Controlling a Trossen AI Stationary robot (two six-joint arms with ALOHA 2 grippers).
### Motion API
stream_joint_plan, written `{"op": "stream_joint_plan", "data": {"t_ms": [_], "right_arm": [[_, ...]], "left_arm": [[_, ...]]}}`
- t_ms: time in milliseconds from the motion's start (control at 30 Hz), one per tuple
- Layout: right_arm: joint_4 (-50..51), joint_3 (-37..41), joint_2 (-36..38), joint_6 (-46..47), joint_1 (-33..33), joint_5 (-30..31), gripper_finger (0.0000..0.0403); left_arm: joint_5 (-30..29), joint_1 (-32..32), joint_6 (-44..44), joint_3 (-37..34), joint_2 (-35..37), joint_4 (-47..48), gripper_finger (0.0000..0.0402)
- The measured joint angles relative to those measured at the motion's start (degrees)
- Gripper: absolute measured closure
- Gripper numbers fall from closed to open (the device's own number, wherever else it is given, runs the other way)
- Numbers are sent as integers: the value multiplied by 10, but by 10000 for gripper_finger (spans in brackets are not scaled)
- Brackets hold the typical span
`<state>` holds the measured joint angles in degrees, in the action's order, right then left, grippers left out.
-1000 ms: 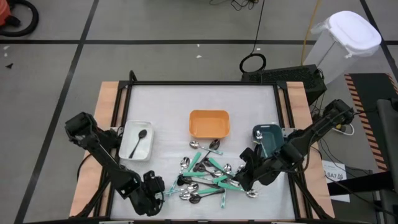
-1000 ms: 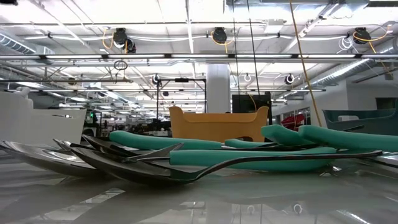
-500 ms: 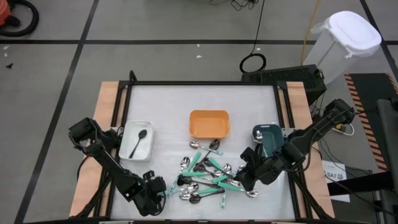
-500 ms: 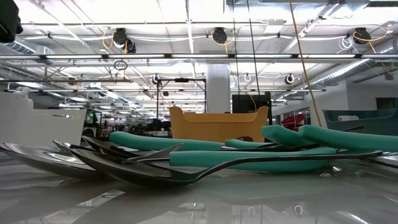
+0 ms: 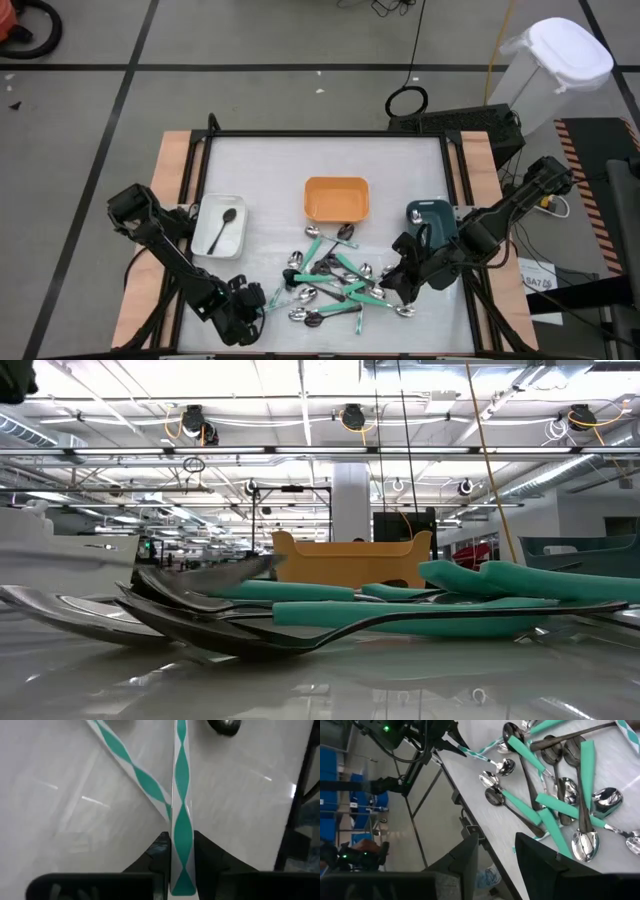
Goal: Sort silverware by color (type)
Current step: Put the white spoon into the blue bin
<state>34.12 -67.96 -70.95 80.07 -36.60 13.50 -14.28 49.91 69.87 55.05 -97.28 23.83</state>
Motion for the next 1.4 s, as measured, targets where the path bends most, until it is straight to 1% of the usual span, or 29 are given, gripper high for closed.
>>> {"op": "stream_joint_plan", "data": {"t_ms": [100,200,300,400,500,700,867,967,1067,1133,1200,1300,1400], "right_arm": [[0,0,11,0,0,2,277],[0,0,22,0,0,17,277],[0,0,35,-2,0,47,277],[-10,0,49,-11,0,80,277],[-31,0,62,-21,0,131,277],[-113,0,78,-60,0,268,277],[-199,0,83,-103,1,372,277],[-236,0,83,-69,1,435,277],[-243,0,83,-26,7,492,277],[-243,0,83,-17,15,510,277],[-243,0,83,-17,27,509,277],[-243,0,83,-23,45,509,277],[-243,0,86,-39,65,503,277]], "left_arm": [[-3,-1,-18,21,7,25,351],[-7,-6,-54,66,8,78,351],[-38,-16,-90,119,8,133,351],[-85,-32,-111,172,8,195,351],[-130,-55,-132,219,9,243,351],[-201,-120,-166,296,9,290,351],[-252,-186,-174,350,9,294,351],[-279,-229,-175,387,9,292,351],[-307,-271,-183,427,9,287,351],[-310,-299,-200,451,9,276,351],[-307,-325,-225,469,9,256,351],[-288,-358,-239,493,9,239,351],[-259,-382,-247,499,9,211,351]]}}
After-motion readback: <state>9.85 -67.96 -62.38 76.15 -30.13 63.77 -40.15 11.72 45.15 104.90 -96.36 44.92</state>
